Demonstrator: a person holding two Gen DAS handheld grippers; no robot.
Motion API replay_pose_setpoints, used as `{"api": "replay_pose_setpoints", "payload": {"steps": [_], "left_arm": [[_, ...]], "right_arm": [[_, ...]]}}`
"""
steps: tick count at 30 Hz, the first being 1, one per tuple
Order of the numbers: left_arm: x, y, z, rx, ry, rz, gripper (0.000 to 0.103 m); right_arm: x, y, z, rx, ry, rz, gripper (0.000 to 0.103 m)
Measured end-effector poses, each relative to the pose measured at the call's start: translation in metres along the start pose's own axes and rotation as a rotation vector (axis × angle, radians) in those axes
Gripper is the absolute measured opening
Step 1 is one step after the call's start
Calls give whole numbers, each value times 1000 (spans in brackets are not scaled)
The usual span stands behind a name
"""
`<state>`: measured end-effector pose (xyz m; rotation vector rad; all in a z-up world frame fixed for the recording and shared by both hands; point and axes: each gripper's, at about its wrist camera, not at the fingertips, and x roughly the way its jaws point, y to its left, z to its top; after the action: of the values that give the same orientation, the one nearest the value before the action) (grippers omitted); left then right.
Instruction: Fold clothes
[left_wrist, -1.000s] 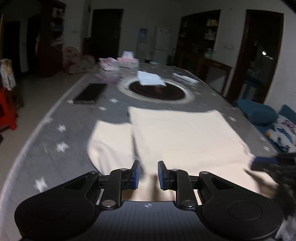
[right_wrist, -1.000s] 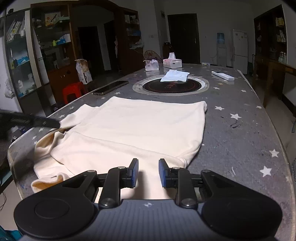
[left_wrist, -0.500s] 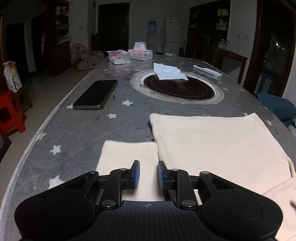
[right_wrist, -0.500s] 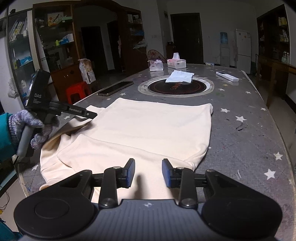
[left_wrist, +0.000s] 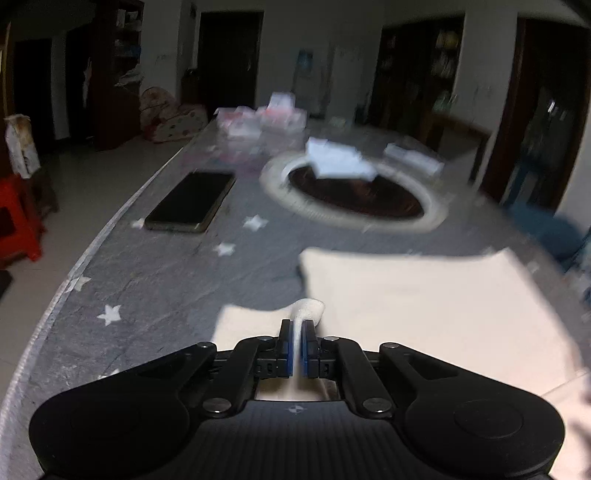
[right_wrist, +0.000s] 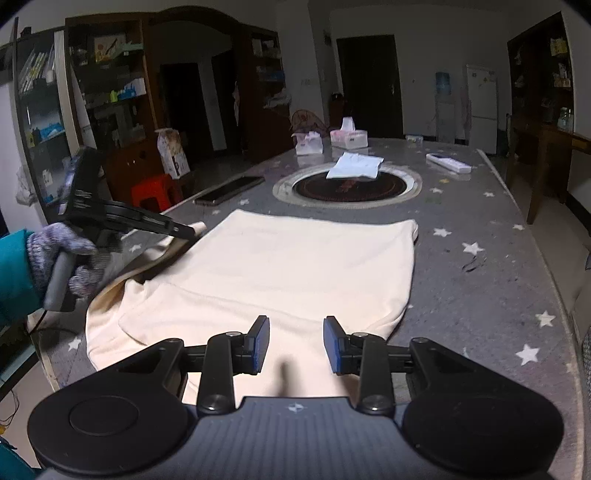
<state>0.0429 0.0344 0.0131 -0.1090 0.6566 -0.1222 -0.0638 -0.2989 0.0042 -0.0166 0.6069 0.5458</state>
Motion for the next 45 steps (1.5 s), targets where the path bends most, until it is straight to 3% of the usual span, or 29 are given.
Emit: {"api": "replay_pose_setpoints", "payload": {"steps": [9, 14, 17, 21, 25, 31, 37, 45], "left_arm": [[-84, -48, 14, -17, -128, -327, 5], [-109, -88, 0, -1, -132, -541, 5], [-107, -111, -20, 59, -94, -593, 8], [-90, -125, -50, 116, 19, -569, 8], [-93, -110, -67, 132, 52, -525, 8], [-95, -63, -69, 61, 41, -330, 8], [-81, -32, -78, 48, 116, -207, 8], [-90, -28, -75, 60, 88, -195, 9]], "right_arm": [[-16, -14, 3, 68, -56, 8, 32], [-24, -27, 0, 131, -70, 3, 32], [-27, -34, -3, 165, -70, 1, 32], [-27, -42, -6, 207, -61, 2, 32], [-26, -38, -7, 190, -45, 23, 32], [-12, -27, -9, 145, -1, 48, 31], [1, -22, -10, 137, 32, 41, 31], [13, -20, -13, 122, 74, 34, 23]]}}
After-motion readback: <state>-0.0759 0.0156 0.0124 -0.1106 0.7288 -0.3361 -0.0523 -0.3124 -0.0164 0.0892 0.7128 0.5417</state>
